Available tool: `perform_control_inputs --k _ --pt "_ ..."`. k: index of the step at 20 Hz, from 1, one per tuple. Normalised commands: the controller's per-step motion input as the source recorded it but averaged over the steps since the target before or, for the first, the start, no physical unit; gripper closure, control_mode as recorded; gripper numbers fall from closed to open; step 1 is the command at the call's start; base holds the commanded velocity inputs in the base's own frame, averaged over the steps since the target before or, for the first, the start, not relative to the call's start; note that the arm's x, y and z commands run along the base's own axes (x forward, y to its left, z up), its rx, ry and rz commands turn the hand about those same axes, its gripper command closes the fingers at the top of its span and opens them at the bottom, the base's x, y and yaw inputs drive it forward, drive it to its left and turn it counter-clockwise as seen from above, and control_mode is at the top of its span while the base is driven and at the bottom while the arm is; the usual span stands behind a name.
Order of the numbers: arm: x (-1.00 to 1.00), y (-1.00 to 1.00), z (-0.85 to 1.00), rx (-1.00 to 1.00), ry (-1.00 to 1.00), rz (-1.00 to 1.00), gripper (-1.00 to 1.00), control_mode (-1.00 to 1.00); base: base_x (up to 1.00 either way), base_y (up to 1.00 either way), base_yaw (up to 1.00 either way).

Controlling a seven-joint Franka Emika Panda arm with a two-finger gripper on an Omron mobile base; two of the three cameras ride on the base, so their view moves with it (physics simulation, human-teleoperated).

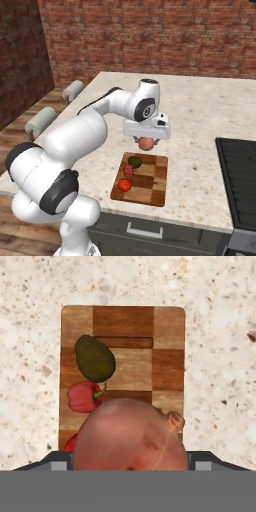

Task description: Place the avocado, onion, tomato, and bell pepper on the cutting board.

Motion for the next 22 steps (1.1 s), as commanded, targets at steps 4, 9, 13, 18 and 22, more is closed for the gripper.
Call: perform_control_inputs --k 4,9,13,18,22 --pt "0.0 -0.16 -0.35 0.14 0.0 0.02 1.0 -1.0 0.0 0.0 0.0" --pt "0.01 -0.01 -0.15 0.01 0.0 0.01 1.0 -1.0 0.0 0.0 0.0" --pt "0.04 0.0 0.0 0.0 0.02 0.0 1.0 -1.0 0.0 0.0 0.0" --pt "0.13 0.0 -0.23 0.0 0.08 0.0 1.0 -1.0 0.0 0.0 0.0" --pt "0.11 0.0 -0.44 0.0 0.08 0.0 1.0 -1.0 0.0 0.0 0.0"
